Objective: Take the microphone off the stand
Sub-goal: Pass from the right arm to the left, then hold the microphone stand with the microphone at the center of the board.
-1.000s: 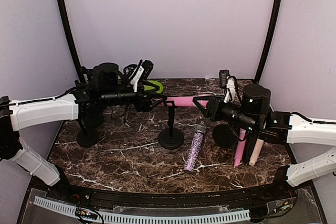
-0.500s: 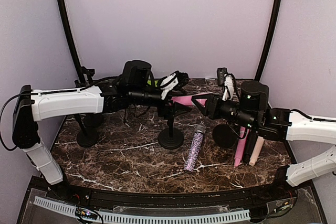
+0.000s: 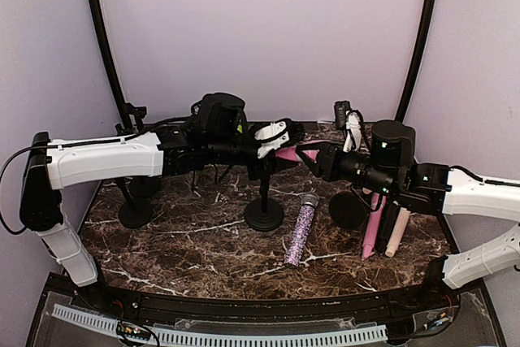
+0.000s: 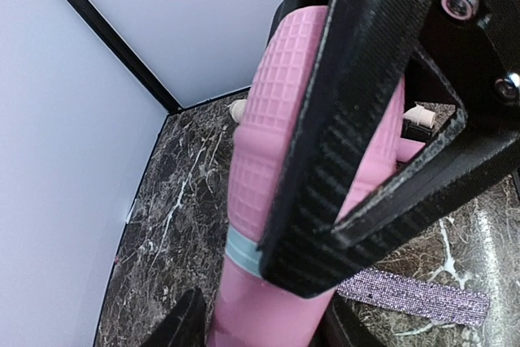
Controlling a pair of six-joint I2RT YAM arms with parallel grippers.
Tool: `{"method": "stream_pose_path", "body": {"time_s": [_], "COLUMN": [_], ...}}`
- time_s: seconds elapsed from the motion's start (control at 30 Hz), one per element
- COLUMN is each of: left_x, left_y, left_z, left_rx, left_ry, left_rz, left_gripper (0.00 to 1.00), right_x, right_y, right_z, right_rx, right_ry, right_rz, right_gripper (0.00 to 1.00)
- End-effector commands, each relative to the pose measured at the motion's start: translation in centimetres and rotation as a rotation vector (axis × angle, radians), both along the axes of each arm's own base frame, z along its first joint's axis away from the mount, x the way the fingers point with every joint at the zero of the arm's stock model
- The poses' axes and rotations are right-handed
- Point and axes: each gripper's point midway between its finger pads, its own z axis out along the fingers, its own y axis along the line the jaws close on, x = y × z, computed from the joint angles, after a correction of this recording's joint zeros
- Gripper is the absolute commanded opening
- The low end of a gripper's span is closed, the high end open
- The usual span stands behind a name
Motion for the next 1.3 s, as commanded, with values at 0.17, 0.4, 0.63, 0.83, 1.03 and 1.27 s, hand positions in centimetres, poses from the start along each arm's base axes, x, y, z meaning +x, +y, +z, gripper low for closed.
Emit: {"method": "stream_pose_path", "body": {"time_s": [0.17,0.4,0.63,0.83,1.03,1.27], "left_x": [0.0,-0.4,-0.5,-0.8,-1.7,-1.8], "left_y": [-0.5,0.4,1.5,3.3,5.3,6.9], "left_z": [-0.9,-0.4,0.2,1.6,3.3,2.6], "left_rx": [0.001,-0.096,-0.194,-0.343,-0.501,-0.579], "left_ry": [-0.005,0.023,0.056,0.155,0.274,0.389], "left_rz": [0.082,0.118,0.158,0.181,0.189,0.151], "left_gripper": [0.08,0.0,0.0,0.0,0.0,0.0], "right_x": [-0.2,-0.9,-1.2,-1.7,-4.8,-5.5], "right_y": [0.1,-0.4,-2.6,-3.5,-1.0,3.3], "right_z": [4.4,5.7,6.8,4.7,2.4,-2.4], "right_rx": [0.099,0.122,0.143,0.167,0.218,0.155], "right_ry": [-0.085,-0.128,-0.171,-0.173,-0.238,-0.239], "right_rz": [0.006,0.026,-0.029,-0.035,0.162,0.308], "right_gripper": [0.55,0.75,0.89,0.9,0.83,0.76]}}
